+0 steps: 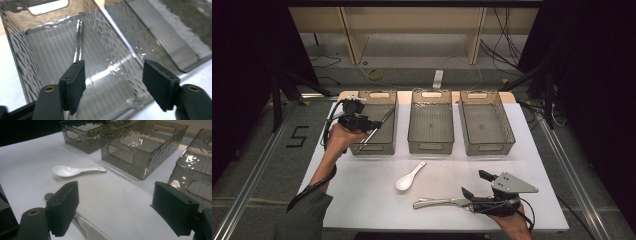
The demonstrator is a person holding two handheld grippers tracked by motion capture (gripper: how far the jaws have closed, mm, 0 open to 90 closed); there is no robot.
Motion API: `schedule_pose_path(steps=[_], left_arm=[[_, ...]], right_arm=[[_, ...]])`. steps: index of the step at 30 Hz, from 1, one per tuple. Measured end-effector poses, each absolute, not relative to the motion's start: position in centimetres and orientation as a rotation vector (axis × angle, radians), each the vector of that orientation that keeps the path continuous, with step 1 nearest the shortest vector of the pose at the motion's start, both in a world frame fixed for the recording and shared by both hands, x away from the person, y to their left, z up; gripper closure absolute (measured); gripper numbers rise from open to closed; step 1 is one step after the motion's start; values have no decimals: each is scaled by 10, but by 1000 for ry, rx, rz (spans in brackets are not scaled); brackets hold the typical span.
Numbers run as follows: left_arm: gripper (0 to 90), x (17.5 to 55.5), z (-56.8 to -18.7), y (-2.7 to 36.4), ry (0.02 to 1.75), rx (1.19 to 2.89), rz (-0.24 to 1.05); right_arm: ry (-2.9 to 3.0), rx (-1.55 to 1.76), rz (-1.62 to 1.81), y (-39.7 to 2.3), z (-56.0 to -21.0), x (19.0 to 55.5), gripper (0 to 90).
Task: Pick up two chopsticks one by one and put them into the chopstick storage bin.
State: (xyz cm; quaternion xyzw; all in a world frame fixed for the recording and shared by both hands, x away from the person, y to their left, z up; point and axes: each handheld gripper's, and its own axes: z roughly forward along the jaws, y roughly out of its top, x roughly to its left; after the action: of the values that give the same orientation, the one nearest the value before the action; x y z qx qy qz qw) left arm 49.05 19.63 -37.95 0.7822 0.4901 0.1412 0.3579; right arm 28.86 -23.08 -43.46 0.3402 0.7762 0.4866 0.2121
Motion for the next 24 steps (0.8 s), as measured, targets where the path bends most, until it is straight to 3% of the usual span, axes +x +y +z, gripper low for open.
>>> schedule_pose_path(steps=[10, 24], left_arm=[[236, 458, -373, 174, 1157, 2071, 319], [185, 445, -380, 150, 1111, 2124, 283]], right_arm=[[2154, 937, 1353, -230, -434, 288, 221], [2150, 938, 1354, -231, -434, 288, 221]])
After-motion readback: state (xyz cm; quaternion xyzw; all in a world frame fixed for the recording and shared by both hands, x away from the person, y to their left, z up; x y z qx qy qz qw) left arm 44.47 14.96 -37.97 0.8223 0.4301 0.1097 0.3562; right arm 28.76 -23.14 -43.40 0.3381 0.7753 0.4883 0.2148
